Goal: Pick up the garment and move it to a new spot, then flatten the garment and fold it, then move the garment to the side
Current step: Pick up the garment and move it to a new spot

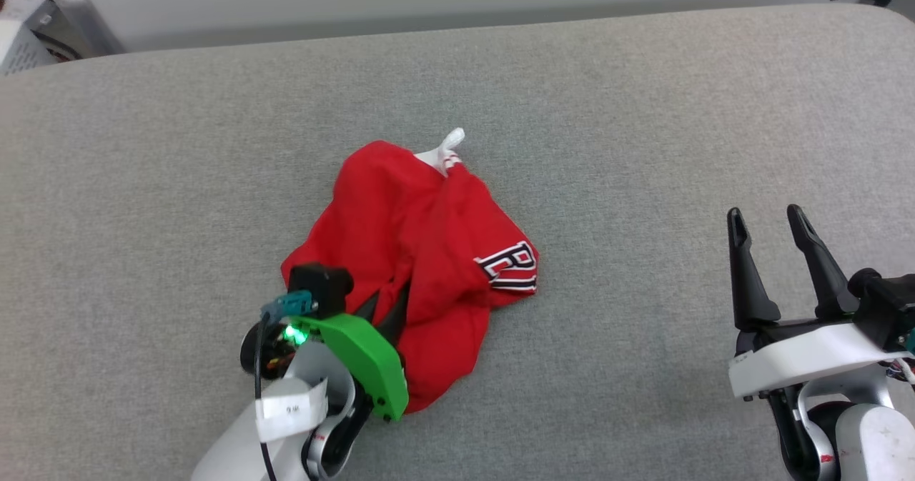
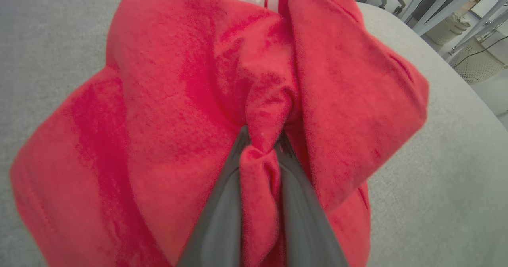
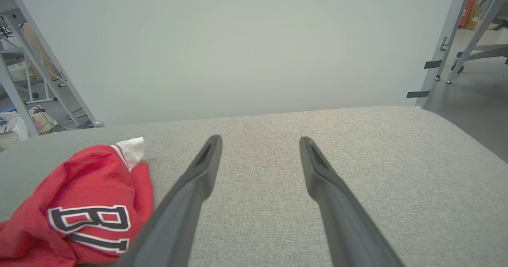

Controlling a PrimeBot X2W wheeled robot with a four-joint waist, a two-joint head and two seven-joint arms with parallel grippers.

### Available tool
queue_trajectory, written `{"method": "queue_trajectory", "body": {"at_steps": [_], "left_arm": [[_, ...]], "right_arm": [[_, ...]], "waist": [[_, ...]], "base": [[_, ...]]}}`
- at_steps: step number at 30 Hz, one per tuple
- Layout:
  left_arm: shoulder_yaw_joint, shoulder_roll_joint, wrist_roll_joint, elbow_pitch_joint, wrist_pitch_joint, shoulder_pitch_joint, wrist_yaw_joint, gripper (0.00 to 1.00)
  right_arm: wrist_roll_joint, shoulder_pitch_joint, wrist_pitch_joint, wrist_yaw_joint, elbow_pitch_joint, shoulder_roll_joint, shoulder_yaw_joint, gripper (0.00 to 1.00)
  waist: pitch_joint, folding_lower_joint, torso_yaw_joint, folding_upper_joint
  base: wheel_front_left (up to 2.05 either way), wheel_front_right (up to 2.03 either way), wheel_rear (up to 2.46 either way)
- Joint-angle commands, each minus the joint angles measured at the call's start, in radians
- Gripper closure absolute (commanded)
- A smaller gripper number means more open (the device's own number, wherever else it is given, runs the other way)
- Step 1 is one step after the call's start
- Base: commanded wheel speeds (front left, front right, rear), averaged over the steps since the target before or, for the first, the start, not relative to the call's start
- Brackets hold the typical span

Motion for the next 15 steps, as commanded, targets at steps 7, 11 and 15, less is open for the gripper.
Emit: {"method": "queue_trajectory", "body": {"at_steps": [7, 11, 15], "left_arm": [[-0.019, -0.002, 0.017, 0.017, -0.088, 0.073, 0.0, 0.0], [-0.008, 0.008, 0.068, -0.027, -0.159, 0.075, 0.047, 0.0], [0.024, 0.019, 0.117, -0.098, -0.2, 0.094, 0.108, 0.0]], "right_arm": [[0.001, -0.01, -0.027, -0.001, 0.034, 0.001, 0.012, 0.0], [-0.011, -0.001, -0.02, -0.001, 0.043, 0.001, 0.019, 0.0], [-0.018, 0.011, -0.007, -0.001, 0.046, 0.001, 0.014, 0.0]], "waist": [[0.013, 0.0001, -0.021, -0.0001], [-0.033, 0.0001, 0.0, -0.0001], [-0.073, 0.0001, 0.024, -0.0001]], "base": [[0.0, 0.0, 0.0], [0.0, 0.0, 0.0], [0.0, 0.0, 0.0]]}}
